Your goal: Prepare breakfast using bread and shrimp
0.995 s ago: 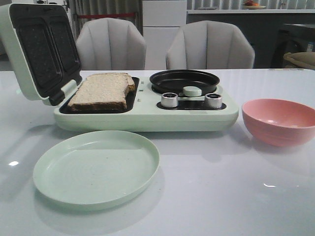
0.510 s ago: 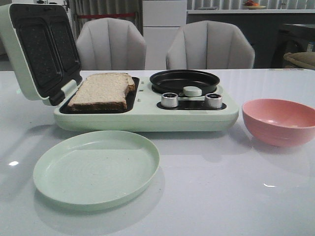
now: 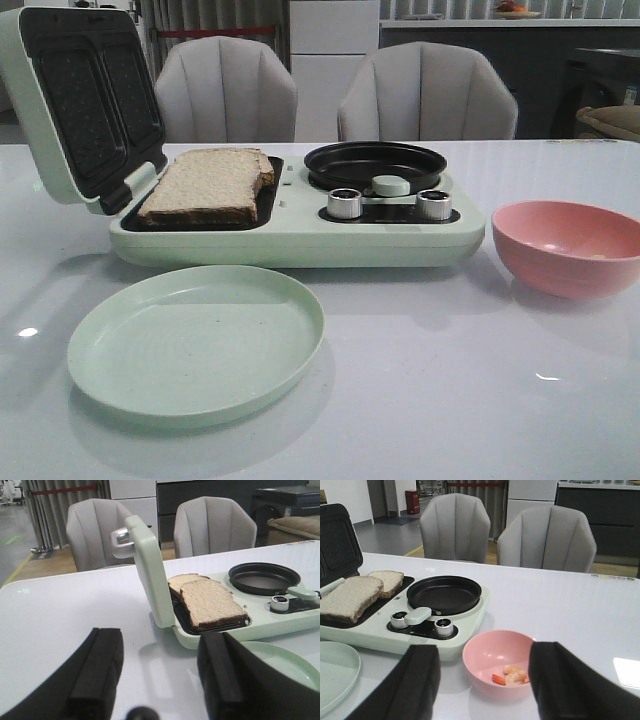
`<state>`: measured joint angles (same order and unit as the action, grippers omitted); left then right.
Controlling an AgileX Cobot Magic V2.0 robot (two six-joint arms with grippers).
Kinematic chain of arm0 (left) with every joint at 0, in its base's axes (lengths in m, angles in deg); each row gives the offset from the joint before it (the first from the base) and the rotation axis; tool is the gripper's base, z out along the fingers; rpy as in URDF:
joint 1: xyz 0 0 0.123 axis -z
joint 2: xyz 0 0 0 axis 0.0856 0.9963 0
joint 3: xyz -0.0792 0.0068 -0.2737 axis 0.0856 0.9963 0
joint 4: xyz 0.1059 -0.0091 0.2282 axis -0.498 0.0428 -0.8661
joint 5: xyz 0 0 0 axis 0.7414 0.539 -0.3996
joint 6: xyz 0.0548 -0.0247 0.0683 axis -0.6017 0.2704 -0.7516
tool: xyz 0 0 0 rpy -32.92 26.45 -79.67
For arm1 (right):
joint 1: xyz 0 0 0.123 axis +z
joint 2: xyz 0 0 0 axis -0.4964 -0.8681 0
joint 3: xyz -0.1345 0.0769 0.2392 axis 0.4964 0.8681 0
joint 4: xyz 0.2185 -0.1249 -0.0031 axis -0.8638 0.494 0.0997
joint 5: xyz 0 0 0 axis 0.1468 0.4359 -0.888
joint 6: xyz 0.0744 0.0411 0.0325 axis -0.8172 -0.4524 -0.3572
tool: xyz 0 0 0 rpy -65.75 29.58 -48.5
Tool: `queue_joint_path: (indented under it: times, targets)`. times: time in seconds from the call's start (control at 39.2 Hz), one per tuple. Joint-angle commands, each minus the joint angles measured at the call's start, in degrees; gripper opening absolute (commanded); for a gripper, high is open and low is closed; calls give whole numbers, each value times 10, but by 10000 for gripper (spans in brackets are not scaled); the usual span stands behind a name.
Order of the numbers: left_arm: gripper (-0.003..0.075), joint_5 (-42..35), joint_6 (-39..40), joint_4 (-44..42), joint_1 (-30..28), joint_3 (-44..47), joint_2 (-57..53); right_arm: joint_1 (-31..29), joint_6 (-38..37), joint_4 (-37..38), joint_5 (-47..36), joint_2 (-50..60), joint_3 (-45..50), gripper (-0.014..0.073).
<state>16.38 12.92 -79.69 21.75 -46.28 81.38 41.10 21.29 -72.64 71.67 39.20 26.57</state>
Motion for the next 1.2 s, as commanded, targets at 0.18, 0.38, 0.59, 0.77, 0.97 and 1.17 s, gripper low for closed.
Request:
queue_joint_path:
  times: [0.18,0.38,0.59,0.77,0.97,1.17]
  targets:
    - [403,-38,2,-3,5,-55,26,-3,3,-2,-48,-5,-16,496]
    - [403,-38,2,-3,5,-149,125,-3,3,-2,-48,-5,-16,496]
    - [403,-38,2,-6,5,-249,264,-3,3,-2,-48,-5,-16,496]
    - [403,-38,2,-26,5,-338,388,-3,3,-2,-48,-5,-16,496]
    - [403,-38,14,-26,-1,-416,508,-3,3,-2,-48,-5,-16,496]
    - [403,-47,47,-11,-74,-480,593,4,3,-2,-48,-5,-16,496]
